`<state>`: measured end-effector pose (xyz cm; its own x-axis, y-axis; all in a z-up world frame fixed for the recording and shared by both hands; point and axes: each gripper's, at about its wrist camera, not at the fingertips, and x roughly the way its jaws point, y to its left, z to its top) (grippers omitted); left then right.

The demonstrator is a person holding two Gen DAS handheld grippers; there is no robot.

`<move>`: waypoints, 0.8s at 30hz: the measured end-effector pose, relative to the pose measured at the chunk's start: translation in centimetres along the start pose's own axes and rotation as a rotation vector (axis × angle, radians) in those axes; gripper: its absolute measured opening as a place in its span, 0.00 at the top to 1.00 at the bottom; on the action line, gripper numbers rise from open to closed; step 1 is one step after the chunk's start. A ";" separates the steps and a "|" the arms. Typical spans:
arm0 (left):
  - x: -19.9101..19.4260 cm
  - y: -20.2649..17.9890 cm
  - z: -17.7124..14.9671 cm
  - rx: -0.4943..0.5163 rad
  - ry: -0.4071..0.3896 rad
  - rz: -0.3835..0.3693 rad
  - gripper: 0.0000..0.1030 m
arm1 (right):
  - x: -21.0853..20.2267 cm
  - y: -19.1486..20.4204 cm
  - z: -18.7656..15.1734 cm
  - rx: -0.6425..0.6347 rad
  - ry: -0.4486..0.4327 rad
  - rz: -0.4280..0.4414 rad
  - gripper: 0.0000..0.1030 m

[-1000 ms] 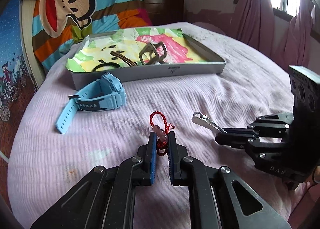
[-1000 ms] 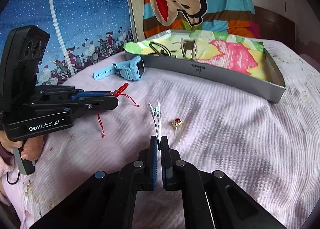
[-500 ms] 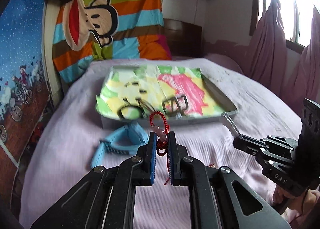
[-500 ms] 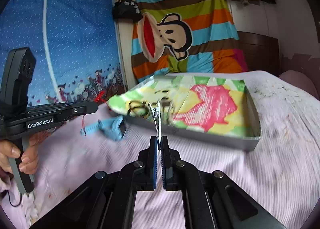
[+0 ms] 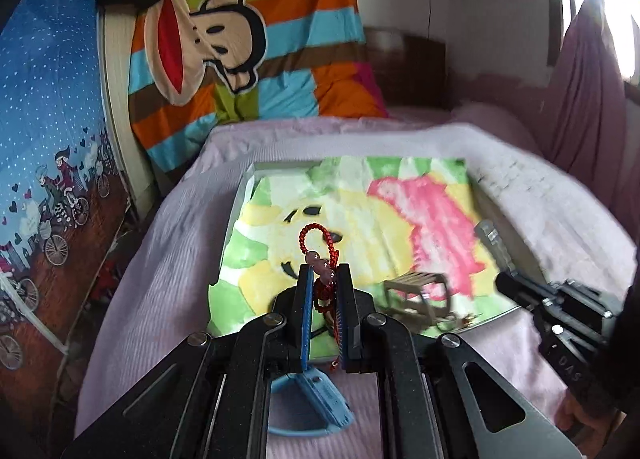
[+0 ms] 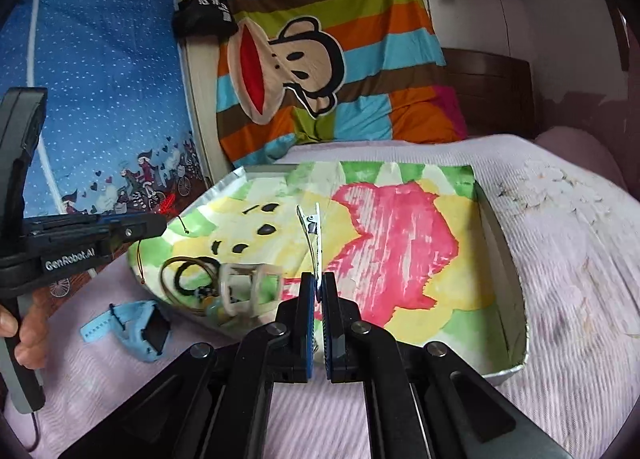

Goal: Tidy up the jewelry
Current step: 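Carry both items over the tray and open both tools to drop them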

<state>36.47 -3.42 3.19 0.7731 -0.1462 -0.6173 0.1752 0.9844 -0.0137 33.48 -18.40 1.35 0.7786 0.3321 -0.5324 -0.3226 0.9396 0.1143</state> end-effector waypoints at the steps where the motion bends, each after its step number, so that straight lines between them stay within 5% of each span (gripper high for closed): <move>1: 1.0 -0.1 0.0 0.007 0.021 0.015 0.92 | 0.7 -0.3 -0.1 0.011 0.019 0.008 0.96; 6: 4.9 -0.2 -0.6 0.020 0.126 0.029 0.92 | 3.1 -0.5 -1.0 0.002 0.097 0.015 0.96; 18: 8.0 0.2 -3.2 -0.005 0.184 0.045 0.92 | 3.5 0.0 -1.1 0.001 0.128 0.043 0.94; 22: 7.1 0.6 -3.8 -0.030 0.137 0.021 0.91 | 3.1 0.3 -1.2 -0.019 0.099 0.034 0.74; 24: 6.4 0.9 -3.9 -0.055 0.112 0.002 0.87 | 2.5 0.7 -1.2 -0.040 0.070 0.027 0.72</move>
<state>39.23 -3.06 -3.84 0.6996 -0.1353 -0.7016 0.1377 0.9890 -0.0534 34.58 -17.05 -0.89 0.7301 0.3491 -0.5874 -0.3650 0.9260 0.0967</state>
